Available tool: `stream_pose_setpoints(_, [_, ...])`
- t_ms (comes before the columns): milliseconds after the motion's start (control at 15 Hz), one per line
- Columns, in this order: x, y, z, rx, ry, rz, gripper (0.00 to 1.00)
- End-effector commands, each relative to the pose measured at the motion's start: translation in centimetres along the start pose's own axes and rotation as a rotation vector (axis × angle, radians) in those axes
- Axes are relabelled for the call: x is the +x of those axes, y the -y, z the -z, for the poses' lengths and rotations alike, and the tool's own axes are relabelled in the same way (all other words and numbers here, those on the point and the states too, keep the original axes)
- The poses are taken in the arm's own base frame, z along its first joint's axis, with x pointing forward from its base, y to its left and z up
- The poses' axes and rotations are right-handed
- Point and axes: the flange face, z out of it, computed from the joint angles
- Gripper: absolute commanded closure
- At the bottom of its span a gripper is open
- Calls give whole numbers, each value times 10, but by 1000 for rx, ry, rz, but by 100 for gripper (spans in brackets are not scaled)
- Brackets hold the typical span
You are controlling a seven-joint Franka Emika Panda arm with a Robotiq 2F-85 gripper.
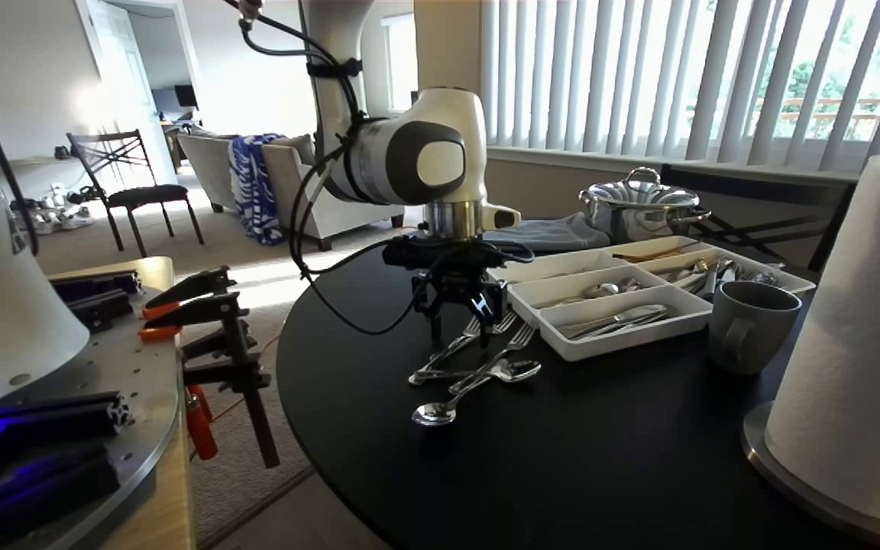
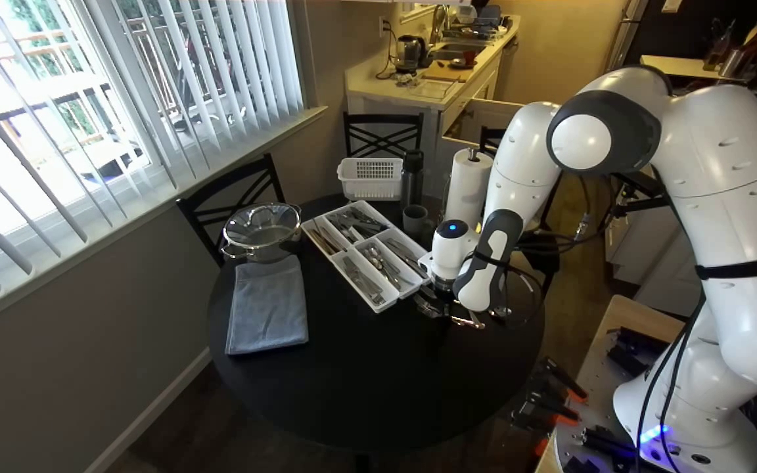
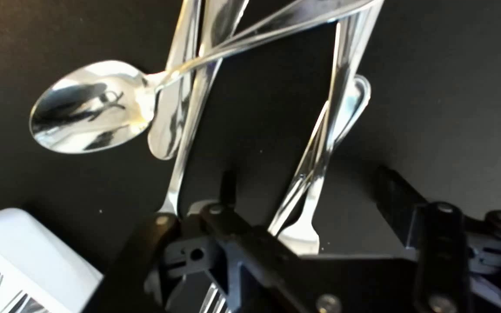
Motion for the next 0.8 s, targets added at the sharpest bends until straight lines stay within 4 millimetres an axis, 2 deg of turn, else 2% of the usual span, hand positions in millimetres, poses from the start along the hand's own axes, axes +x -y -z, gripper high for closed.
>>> stream_pose_setpoints(0, [-11, -3, -2, 14, 5, -19, 47])
stream_pose_setpoints(533, [-11, -8, 5, 2, -6, -25, 96])
stream_pose_setpoints(733, [-11, -10, 9, -5, -13, -31, 100])
